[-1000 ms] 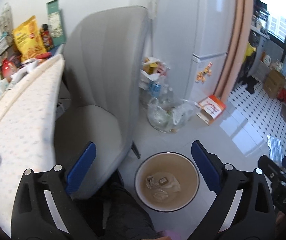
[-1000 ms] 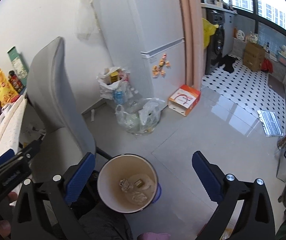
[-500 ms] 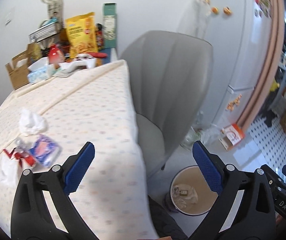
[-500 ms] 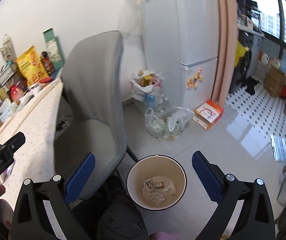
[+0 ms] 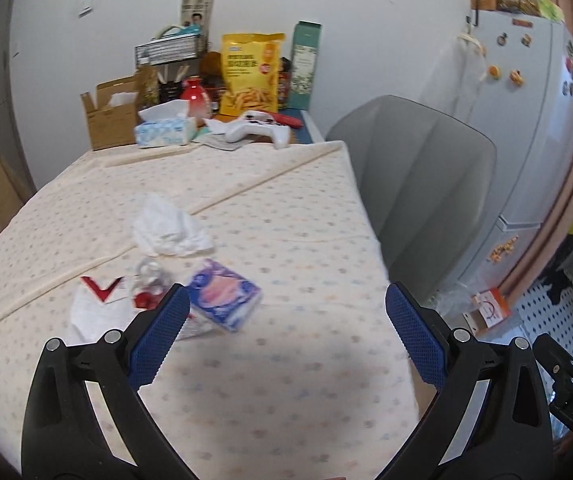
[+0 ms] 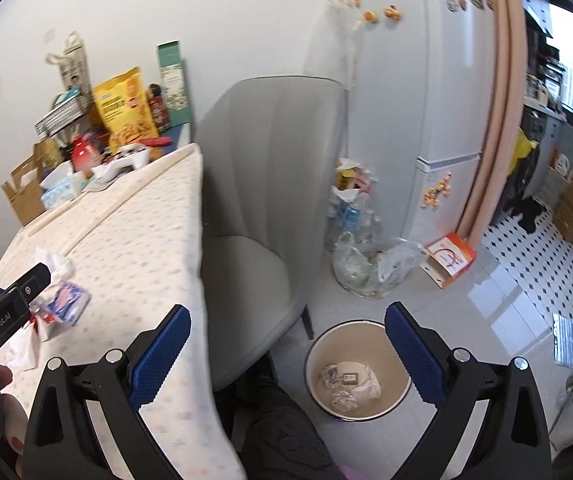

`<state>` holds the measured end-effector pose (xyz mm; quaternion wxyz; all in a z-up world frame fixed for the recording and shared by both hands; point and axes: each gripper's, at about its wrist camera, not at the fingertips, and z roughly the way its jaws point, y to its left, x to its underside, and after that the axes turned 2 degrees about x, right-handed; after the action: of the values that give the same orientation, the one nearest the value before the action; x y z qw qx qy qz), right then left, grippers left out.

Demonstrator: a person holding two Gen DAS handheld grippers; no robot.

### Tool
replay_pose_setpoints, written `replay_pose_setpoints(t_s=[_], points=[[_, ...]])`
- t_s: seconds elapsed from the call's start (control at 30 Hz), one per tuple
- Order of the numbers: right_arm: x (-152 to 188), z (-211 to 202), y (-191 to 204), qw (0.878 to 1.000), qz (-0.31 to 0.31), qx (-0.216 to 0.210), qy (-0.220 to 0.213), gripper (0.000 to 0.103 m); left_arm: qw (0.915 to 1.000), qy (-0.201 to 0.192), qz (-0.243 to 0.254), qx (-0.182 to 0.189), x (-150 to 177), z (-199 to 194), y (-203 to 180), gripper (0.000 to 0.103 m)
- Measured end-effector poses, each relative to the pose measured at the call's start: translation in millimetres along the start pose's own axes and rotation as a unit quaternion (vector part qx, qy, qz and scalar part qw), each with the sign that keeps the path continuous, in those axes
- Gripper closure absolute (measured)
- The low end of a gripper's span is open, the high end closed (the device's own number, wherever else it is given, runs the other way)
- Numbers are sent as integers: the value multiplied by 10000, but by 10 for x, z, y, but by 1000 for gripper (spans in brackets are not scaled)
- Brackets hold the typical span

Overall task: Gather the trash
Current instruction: 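Move both open tools away from the bin back over the bed, then close the left tool on the white printed sheet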

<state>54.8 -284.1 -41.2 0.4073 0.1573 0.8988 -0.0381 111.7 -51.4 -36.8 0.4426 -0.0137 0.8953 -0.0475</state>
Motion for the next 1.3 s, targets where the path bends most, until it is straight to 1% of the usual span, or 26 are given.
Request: replay_pose_setpoints(t_s=[0.13,0.43,0.67,0.87,0.9,1.0,1.07,1.13,1.3], points=[[22,-88,293,9996,-257,-147,-25,8,9998,-50,-166,-130,21,-69,283,6],[27,-168,794,9969,-683,-395,-79,8,9977,38,-544,-404,103,-103,852,6],[109,-148,1191,9937,-929,-623,-25,8,9942,74,-831,-678,152,-99,1297,6],[200,-105,1510,9900,-1145,-823,43,8,9897,191,-1141,-848,243,-57,1697,6],[217,-101,1573,9892,-1187,-855,50,8,9889,234,-1184,-862,265,-42,1759,7],[258,-81,1736,9873,-1258,-970,86,8,9868,354,-1280,-931,336,11,1916,14],[296,-63,1850,9856,-1318,-1052,129,9,9852,459,-1342,-959,376,66,1988,21],[343,-41,1959,9833,-1395,-1152,190,12,9839,581,-1376,-987,415,131,2044,26],[398,8,2162,9784,-1574,-1306,309,19,9814,730,-1456,-1019,483,249,2113,31]])
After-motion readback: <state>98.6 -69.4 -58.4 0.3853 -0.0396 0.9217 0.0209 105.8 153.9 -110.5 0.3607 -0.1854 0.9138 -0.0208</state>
